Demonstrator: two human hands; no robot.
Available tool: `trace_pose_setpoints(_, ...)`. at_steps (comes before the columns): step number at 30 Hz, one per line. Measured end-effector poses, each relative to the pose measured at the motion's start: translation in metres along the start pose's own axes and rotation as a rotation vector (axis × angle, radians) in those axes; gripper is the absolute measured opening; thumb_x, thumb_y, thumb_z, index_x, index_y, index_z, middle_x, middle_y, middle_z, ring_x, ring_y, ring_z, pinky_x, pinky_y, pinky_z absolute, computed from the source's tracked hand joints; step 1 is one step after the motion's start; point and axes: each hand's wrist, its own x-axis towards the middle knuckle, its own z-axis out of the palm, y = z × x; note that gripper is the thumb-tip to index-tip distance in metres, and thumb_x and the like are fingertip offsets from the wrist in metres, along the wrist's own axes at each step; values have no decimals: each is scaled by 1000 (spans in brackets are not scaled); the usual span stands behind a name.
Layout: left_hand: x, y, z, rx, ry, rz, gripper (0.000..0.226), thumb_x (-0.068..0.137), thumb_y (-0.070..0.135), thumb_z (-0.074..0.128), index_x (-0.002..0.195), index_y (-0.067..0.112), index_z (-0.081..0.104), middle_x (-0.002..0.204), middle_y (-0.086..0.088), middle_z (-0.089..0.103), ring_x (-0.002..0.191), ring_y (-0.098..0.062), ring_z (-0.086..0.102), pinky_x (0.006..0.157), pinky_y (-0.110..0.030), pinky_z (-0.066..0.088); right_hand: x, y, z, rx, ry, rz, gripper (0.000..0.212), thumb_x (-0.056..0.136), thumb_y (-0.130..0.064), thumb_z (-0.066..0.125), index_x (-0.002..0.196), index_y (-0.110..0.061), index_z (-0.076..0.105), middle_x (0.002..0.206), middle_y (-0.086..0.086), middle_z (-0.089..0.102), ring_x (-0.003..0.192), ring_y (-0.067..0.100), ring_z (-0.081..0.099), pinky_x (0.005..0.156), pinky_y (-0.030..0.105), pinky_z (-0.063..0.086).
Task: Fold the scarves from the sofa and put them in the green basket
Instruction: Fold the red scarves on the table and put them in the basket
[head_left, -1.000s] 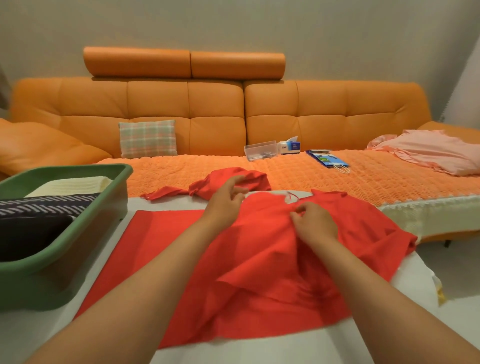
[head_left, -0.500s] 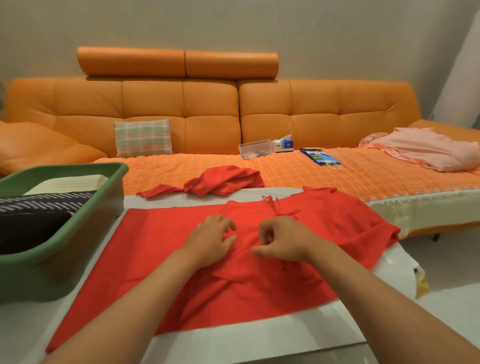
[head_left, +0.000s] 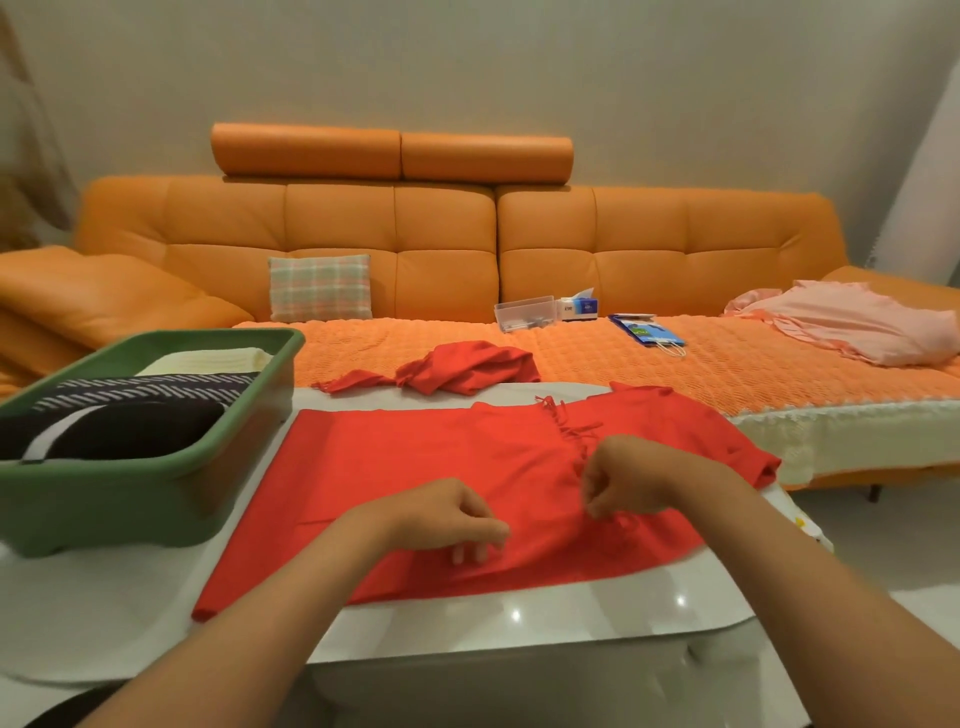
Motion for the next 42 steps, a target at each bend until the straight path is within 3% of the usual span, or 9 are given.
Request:
trace_pose_setpoints(4,-10,-9,1,179,264,0,20,96,32,59,98,22,76,84,15,68,78,-1,62,74,-19,46,-12,-5,3,-222,-309,223,25,69,-23,72,93,-24,79,92,-6,75,84,12,69,76,27,59)
trace_pose_setpoints(7,-19,-35,-7,588,482,-136,24,98,31,50,119,31,63,119,7,58,115,-17,53,94,-36,45,-6,-26,7,-309,-82,216,24,82,-25,58,100,-18,73,104,2,71,97,24,67,73,29,51)
trace_pose_setpoints(10,-42,-53,-13,804,541,-438,31,98,21,41,127,22,50,128,-2,50,121,-25,48,94,-41,45,5,-53,17,-200,175,50,28,87,-21,51,104,-28,72,112,-3,68,106,23,63,82,30,49)
trace_pose_setpoints(20,-98,-93,-26,791,562,-923,35,100,23,43,128,14,62,132,-10,54,119,-25,56,90,-33,51,54,-142,87,-74,156,-258,51,100,-43,48,149,-31,41,159,3,31,146,25,30,117,46,28)
trace_pose_setpoints(24,-109,-96,-27,631,640,-865,29,100,24,47,120,9,61,127,-10,61,115,-27,61,88,-35,51,54,-171,113,-94,-20,-184,69,97,-63,36,158,-40,11,168,2,-4,154,21,-6,120,60,-3)
trace_pose_setpoints(29,-110,-90,-47,295,790,-642,21,90,14,52,106,4,60,117,-17,63,110,-35,60,86,-36,47,57,-188,118,-35,-41,-182,77,92,-69,40,157,-42,11,167,2,-7,153,20,-11,119,60,-10)
trace_pose_setpoints(35,-87,-54,-76,-233,961,-385,21,86,19,55,69,20,45,70,-1,49,70,-22,47,62,-33,33,60,-176,80,583,89,-155,49,96,-30,62,143,-21,53,149,4,50,135,14,46,110,23,33)
trace_pose_setpoints(38,-62,-27,-79,-325,919,-264,20,91,16,58,74,19,49,69,1,45,68,-16,43,56,-30,29,54,-155,47,973,135,15,33,99,-20,58,132,-20,62,125,3,67,105,19,65,80,30,49)
trace_pose_setpoints(42,-21,14,-61,-388,787,-73,14,93,21,62,82,20,53,73,5,50,68,-10,47,57,-28,33,40,-112,16,1240,107,166,26,103,-31,47,127,-27,57,118,2,69,94,24,70,72,35,51)
